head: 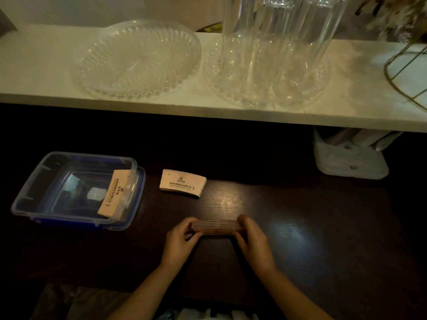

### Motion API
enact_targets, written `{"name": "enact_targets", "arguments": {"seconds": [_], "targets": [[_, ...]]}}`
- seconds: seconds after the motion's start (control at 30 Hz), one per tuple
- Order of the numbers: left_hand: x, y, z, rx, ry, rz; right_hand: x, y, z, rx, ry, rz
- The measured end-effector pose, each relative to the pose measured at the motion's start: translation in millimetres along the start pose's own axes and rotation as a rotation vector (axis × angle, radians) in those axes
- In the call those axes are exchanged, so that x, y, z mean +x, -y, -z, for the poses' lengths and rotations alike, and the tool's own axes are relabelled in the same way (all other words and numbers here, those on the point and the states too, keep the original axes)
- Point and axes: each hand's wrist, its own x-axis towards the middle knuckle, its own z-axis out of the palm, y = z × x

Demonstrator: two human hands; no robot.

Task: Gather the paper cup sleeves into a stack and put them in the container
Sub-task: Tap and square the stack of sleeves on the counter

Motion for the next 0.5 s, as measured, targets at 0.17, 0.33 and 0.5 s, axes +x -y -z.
{"name": "enact_targets", "arguments": {"seconds": [0.17,0.33,0.5], "targets": [[26,-11,15,-0.060,-0.004,0.111,27,15,4,0.095,0.057,-0.152],[82,-28,58,0.006,-0.185,0.112,91,57,-18,0.372,0.075,-0.362],[124,-23,83,0.116,-0.220,0.213,136,84,-44,0.399,0.068,-0.478]]}}
